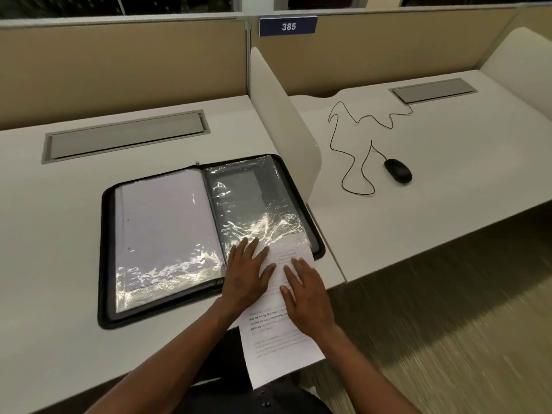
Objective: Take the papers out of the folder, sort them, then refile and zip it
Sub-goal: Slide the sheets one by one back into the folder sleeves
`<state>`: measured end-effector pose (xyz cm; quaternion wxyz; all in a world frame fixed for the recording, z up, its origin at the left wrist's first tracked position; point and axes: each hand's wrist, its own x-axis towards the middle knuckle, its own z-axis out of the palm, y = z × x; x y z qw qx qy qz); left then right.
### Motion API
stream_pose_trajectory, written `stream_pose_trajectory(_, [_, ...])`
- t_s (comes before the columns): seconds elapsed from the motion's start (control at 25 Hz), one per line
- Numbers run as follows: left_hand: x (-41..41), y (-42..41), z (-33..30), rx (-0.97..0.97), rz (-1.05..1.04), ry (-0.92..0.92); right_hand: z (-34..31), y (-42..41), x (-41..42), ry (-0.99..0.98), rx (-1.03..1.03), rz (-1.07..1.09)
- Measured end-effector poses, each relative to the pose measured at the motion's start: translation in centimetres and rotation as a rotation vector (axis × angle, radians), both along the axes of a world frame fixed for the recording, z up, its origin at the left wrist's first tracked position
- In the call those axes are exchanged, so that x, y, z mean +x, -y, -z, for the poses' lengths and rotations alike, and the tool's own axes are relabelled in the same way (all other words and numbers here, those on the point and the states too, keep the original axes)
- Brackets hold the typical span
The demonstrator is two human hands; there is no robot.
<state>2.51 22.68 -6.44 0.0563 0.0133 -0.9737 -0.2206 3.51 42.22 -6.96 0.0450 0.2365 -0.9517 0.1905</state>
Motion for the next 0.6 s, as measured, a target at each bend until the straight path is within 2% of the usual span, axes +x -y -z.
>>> stream_pose_trajectory(0.2, [0.2, 0.5, -0.4, -0.021, 0.056, 0.049, -0.8, 0.7, -1.7, 0.094, 0.147, -0.006])
stream_pose_trajectory(0.36, [0.3, 1.0, -0.8, 0.023, 0.075, 0.079, -0.8, 1.1, -1.3, 0.076, 0.093, -0.028])
stream_pose_trajectory(0.6, [0.5, 1.1, -1.4, 0.035, 0.091, 0.087, -1.4, 2.7, -2.9, 0.135, 0.171, -0.079])
